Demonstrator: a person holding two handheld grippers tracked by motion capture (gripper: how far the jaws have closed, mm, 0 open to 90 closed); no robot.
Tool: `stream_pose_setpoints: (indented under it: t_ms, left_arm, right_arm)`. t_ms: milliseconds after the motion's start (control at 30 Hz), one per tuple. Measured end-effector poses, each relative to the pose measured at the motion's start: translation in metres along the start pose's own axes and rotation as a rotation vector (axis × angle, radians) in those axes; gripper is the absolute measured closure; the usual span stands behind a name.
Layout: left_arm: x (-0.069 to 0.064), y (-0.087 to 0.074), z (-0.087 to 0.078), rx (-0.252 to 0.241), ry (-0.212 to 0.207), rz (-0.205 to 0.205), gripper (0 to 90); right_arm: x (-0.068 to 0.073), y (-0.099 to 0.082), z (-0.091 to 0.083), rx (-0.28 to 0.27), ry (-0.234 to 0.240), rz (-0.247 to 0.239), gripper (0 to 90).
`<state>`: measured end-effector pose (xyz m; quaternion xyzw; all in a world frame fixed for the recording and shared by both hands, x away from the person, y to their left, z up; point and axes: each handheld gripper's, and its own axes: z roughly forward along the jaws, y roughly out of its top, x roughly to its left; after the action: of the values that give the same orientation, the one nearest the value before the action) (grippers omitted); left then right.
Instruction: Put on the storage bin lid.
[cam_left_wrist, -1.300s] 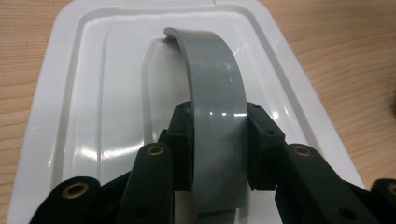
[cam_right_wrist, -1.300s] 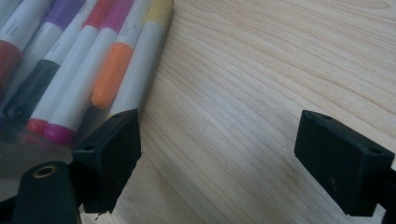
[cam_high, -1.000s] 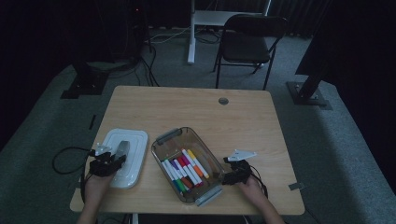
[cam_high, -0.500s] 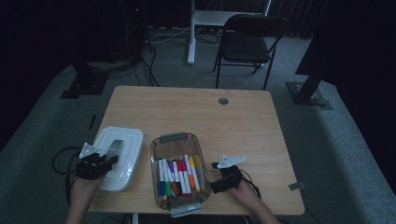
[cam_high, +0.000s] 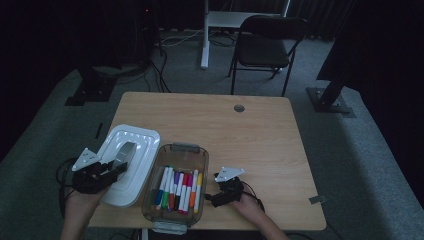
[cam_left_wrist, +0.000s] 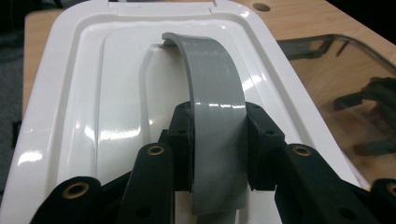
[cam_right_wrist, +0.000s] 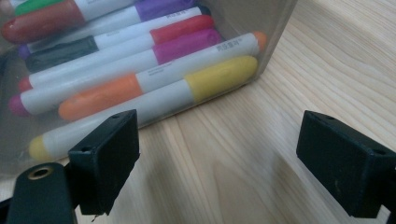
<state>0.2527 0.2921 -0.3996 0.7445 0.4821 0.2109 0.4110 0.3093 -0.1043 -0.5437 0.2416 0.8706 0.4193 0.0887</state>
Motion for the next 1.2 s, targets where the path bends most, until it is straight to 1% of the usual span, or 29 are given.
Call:
stream_pose_setpoints:
  t_ms: [33,133,200,300,367,433,467,567,667,700,733,767,800,833,867,967,1000,1033,1067,1100,1167,1200]
  left_arm:
    - [-0.002,0.003,-0.002,-0.001,-0.001,0.012,68.8]
    - [-0.005,0.007,-0.005,-0.009,-0.029,0.019,68.8]
    - [-0.007,0.010,-0.008,-0.013,-0.031,0.031,68.8]
    - [-0.011,0.012,-0.009,-0.019,-0.055,0.037,68.8]
    - [-0.016,0.012,-0.008,-0.011,-0.056,0.055,68.8]
    - [-0.019,0.011,-0.006,-0.001,-0.065,0.064,68.8]
    - [-0.020,0.010,-0.006,0.004,-0.074,0.062,68.8]
    - [-0.022,0.007,-0.005,0.014,-0.083,0.066,68.8]
    - [-0.024,0.006,-0.004,0.024,-0.094,0.083,68.8]
    - [-0.024,0.006,-0.004,0.024,-0.094,0.083,68.8]
    - [-0.026,0.005,-0.003,0.027,-0.107,0.090,68.8]
    - [-0.026,0.005,-0.003,0.030,-0.111,0.093,68.8]
    - [-0.027,0.006,-0.002,0.030,-0.117,0.098,68.7]
    - [-0.028,0.006,-0.002,0.031,-0.126,0.103,68.7]
    - [-0.028,0.006,-0.002,0.028,-0.138,0.106,68.7]
    - [-0.030,0.007,-0.001,0.024,-0.168,0.105,68.7]
    - [-0.032,0.008,-0.001,0.029,-0.182,0.115,68.8]
    - [-0.033,0.008,0.000,0.031,-0.194,0.116,68.7]
    - [-0.035,0.008,0.001,0.037,-0.201,0.124,68.7]
    - [-0.037,0.008,0.002,0.044,-0.204,0.133,68.7]
    - [-0.039,0.007,0.005,0.055,-0.215,0.141,68.7]
    - [-0.040,0.007,0.007,0.061,-0.226,0.139,68.7]
  right_arm:
    - [0.001,0.001,0.002,-0.003,-0.001,-0.001,12.7]
    - [0.007,0.007,0.009,0.001,0.000,-0.005,12.7]
    - [0.010,0.011,0.013,0.004,-0.003,-0.021,12.7]
    - [0.014,0.016,0.020,0.002,-0.005,-0.025,12.7]
    - [0.017,0.019,0.025,0.000,0.009,-0.022,12.7]
    - [0.022,0.024,0.030,0.004,0.017,-0.031,12.7]
    - [0.025,0.026,0.032,0.003,0.018,-0.040,12.7]
    - [0.031,0.031,0.040,0.008,0.029,-0.049,12.7]
    - [0.036,0.035,0.046,0.015,0.042,-0.050,12.6]
    - [0.036,0.035,0.046,0.015,0.042,-0.050,12.6]
    - [0.038,0.036,0.049,0.020,0.049,-0.055,12.6]
    - [0.040,0.038,0.053,0.024,0.066,-0.065,12.7]
    - [0.042,0.039,0.054,0.027,0.069,-0.066,12.1]
    - [0.043,0.040,0.056,0.028,0.063,-0.069,12.1]
    - [0.043,0.041,0.057,0.028,0.067,-0.061,12.1]
    - [0.042,0.042,0.059,0.030,0.065,-0.052,11.7]
    - [0.041,0.042,0.059,0.030,0.066,-0.050,11.7]
    - [0.041,0.042,0.058,0.025,0.060,-0.052,11.8]
    - [0.041,0.042,0.056,0.011,0.057,-0.055,11.8]
    - [0.040,0.042,0.053,-0.004,0.064,-0.049,11.8]
    - [0.037,0.042,0.047,-0.026,0.066,-0.030,11.8]
    - [0.035,0.041,0.045,-0.032,0.061,-0.029,11.8]
